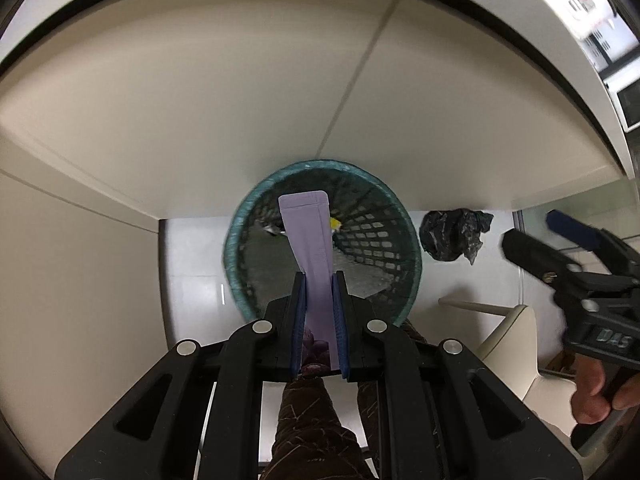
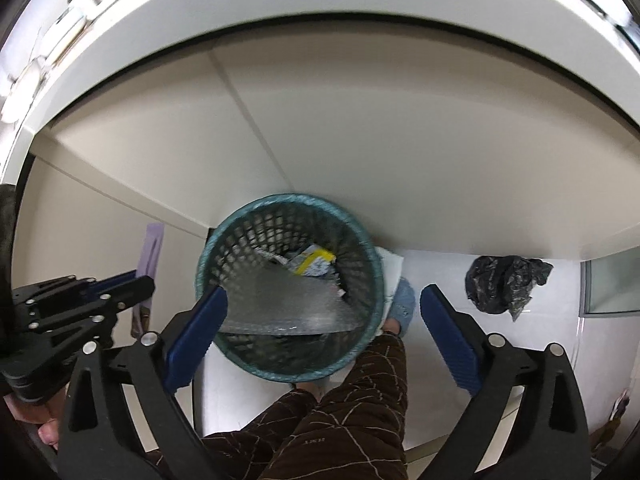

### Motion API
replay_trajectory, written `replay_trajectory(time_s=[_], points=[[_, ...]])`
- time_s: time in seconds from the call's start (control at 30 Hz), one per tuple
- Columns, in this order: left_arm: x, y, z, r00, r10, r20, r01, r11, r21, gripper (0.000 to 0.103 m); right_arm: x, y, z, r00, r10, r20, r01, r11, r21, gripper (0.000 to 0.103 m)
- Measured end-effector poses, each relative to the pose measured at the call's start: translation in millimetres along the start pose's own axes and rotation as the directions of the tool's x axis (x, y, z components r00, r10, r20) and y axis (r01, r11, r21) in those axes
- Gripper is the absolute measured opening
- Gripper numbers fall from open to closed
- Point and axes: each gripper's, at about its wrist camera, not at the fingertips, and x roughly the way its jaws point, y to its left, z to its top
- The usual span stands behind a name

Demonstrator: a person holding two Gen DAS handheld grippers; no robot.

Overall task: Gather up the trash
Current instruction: 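Open the left tool to drop the purple stick packet into the wastebasket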

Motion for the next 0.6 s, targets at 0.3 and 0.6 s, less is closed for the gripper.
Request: replay_trajectory(time_s=[0.3,0.6], points=[[26.0,-24.9,-0.7,0.999,-0.019,-0.043,0.021,0.999,0.05,0.013,-23.8,-32.0,3.4,0.999,-0.035,0.015,0.035,0.998,0.043,0.094],[39.6,-31.0,-3.6,0.998,-0.018,-0.063,0.022,0.998,0.055,0.017,-47.2,-36.1,11.7,0.998,-0.031,0.051,0.028,0.998,0.054,0.094]])
